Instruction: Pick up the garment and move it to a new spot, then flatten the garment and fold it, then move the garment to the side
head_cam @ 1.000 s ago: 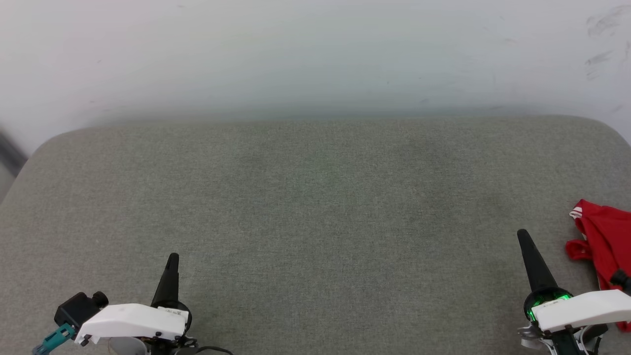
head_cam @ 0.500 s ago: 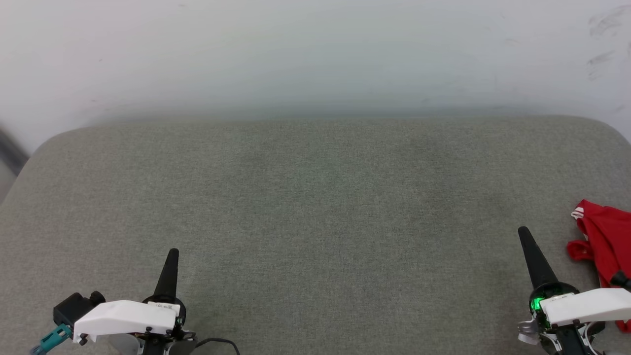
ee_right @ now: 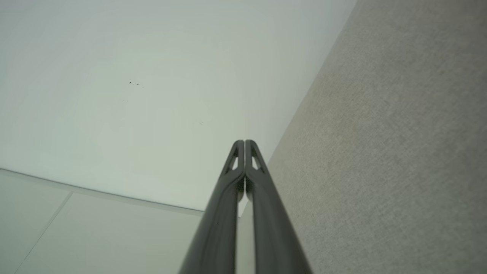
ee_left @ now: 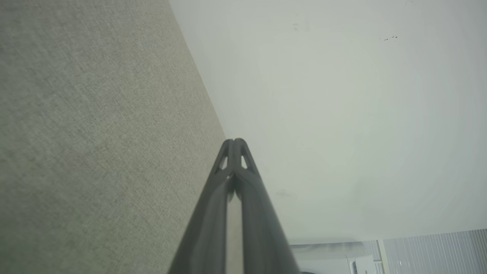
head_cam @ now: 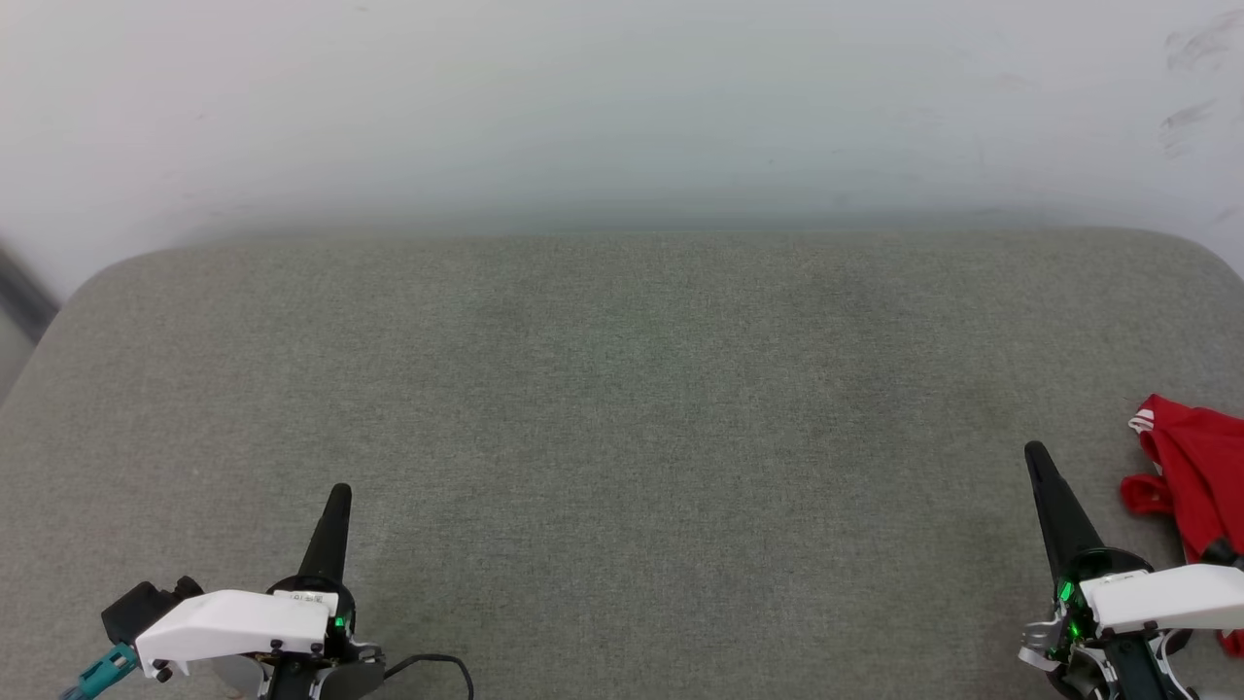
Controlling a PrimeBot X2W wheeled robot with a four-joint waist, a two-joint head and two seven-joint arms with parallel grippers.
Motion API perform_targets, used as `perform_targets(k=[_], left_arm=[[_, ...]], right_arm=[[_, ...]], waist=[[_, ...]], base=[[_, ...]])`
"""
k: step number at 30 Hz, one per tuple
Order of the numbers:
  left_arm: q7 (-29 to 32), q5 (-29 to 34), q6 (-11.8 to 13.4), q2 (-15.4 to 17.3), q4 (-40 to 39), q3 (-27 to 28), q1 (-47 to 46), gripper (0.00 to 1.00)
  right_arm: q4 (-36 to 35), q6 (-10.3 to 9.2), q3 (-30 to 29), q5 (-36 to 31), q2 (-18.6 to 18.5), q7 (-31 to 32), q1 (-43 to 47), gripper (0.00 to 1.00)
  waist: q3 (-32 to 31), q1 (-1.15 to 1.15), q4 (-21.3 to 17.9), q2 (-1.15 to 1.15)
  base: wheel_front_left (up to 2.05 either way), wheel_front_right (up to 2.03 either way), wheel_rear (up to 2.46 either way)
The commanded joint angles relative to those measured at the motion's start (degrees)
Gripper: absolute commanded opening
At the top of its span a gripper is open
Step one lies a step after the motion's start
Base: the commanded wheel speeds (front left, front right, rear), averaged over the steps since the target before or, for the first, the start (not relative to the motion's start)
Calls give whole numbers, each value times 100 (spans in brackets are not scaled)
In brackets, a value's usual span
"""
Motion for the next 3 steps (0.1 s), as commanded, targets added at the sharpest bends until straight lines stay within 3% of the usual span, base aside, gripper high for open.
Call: perform_targets(k=[1,3], left_arm=[[48,-113,-48,-23,-9,37,-128,0],[66,-196,-53,-30,-4,54,-141,0]], right_arm=[[19,-1,-14,136,-15,25,-100,0],[41,-1,-18,235,-14,33,-122,0]], waist=[[1,0,2,0],[2,0,4,0]], base=[[0,0,0],[0,0,0]])
